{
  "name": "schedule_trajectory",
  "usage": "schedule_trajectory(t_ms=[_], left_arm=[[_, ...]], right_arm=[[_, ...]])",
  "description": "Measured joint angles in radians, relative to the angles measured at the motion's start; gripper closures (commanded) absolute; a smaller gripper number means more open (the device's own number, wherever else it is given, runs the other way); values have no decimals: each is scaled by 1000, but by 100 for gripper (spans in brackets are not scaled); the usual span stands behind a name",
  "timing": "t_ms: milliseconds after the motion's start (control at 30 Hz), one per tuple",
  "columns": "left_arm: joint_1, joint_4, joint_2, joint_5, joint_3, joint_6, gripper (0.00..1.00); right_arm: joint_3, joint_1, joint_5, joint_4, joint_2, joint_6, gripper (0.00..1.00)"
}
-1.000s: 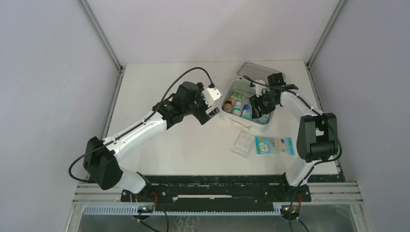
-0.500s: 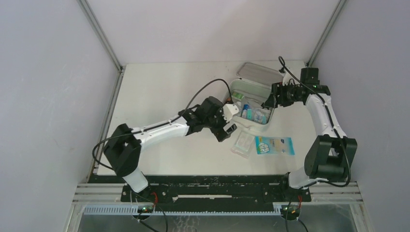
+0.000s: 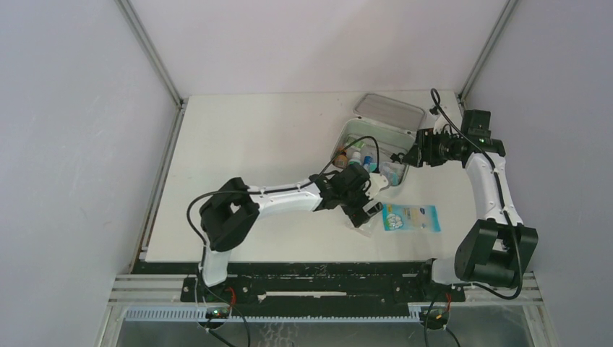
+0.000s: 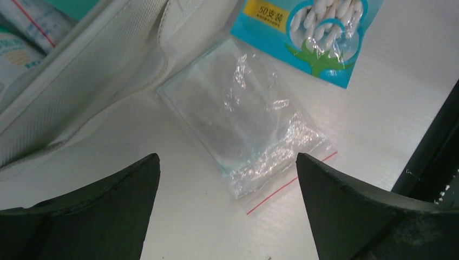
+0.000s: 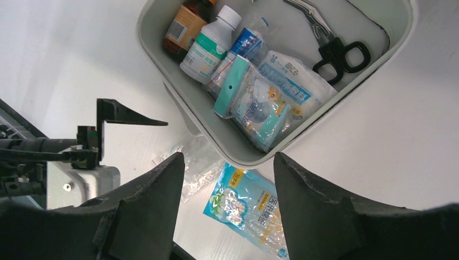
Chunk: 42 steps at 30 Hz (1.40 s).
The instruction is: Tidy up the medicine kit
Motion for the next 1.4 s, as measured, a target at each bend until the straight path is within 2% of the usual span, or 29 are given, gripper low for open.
schedule_trajectory(t_ms=[233,667,1000,1267,1400], left_arm=[[-16,-1,80,-59,69,-17,17],[-16,38,116,-79,27,-6,51],[-15,142,72,-68,-66,31,78],[35,97,13,-30,-107,82,99],[98,36,-53,23,-107,151,100]], right_arm=[[-2,-7,-23,0,0,-1,40],[-2,-8,-34,0,0,-3,42],[-17,-8,-7,6,1,-3,43],[-17,-8,-40,15,16,-17,44],[-17,-2,-106,18,21,-40,44]])
